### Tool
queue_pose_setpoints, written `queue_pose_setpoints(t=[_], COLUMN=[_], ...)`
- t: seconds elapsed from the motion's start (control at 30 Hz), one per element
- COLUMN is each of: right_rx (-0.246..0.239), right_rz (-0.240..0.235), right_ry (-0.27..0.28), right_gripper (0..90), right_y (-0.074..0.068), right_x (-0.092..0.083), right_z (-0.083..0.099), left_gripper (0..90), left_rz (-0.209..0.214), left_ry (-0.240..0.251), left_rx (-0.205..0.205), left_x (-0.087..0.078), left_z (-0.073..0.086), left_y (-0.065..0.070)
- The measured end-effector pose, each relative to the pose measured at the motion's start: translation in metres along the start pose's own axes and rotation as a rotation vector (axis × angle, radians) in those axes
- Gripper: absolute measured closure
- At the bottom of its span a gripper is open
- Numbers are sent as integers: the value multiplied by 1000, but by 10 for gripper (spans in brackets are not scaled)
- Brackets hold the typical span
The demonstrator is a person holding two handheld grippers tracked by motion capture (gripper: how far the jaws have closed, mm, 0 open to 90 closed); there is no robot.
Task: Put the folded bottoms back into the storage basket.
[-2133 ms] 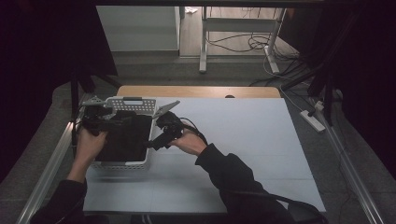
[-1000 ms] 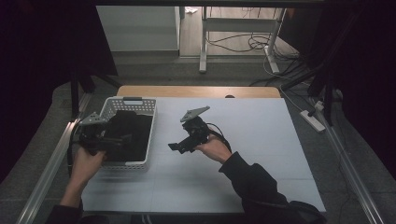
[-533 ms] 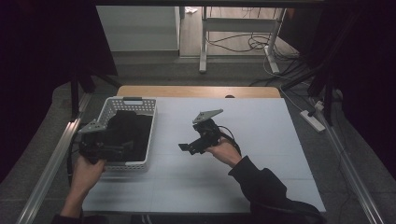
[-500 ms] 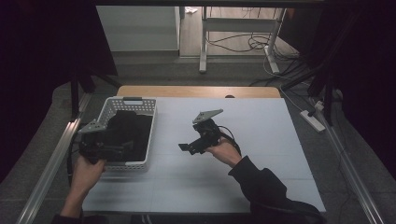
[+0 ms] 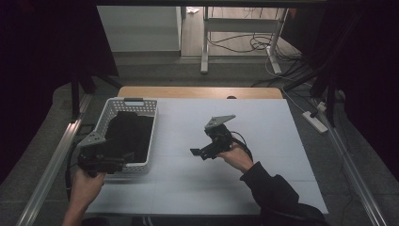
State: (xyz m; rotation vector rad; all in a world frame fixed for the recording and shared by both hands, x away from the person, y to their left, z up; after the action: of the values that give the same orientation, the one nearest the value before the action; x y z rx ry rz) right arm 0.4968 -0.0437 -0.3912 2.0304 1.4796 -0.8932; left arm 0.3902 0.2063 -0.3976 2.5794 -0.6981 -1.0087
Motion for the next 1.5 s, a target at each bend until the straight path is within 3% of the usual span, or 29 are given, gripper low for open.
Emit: queue_pose_setpoints(t=[0.33, 0.8, 1.5], right_rx=[2, 53, 94], right_rz=[24, 68, 207], right_ry=[-13, -9, -35], right_gripper=[0, 0, 0], right_y=[1, 7, 9], right_x=[-16, -50, -111], right_z=[15, 45, 102], left_gripper=[0, 0, 0], left_rz=[-5, -10, -55], left_ry=[-1, -24, -55], left_rx=[-7, -49, -38], left_x=[-12, -18, -22], left_z=[26, 59, 90], left_y=[7, 5, -3])
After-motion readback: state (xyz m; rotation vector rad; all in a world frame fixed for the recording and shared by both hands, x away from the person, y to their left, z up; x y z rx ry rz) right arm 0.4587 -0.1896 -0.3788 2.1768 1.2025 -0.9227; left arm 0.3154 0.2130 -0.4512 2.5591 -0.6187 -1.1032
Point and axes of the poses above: each handheld gripper's, and its own axes: x roughly forward along the jaws, z roughly out of its underside, y roughly to its right, the point moved 10 cm from there along x, roughly forward along the jaws, and after that the axes turned 9 degrees about -x, right-handed, at the moved point
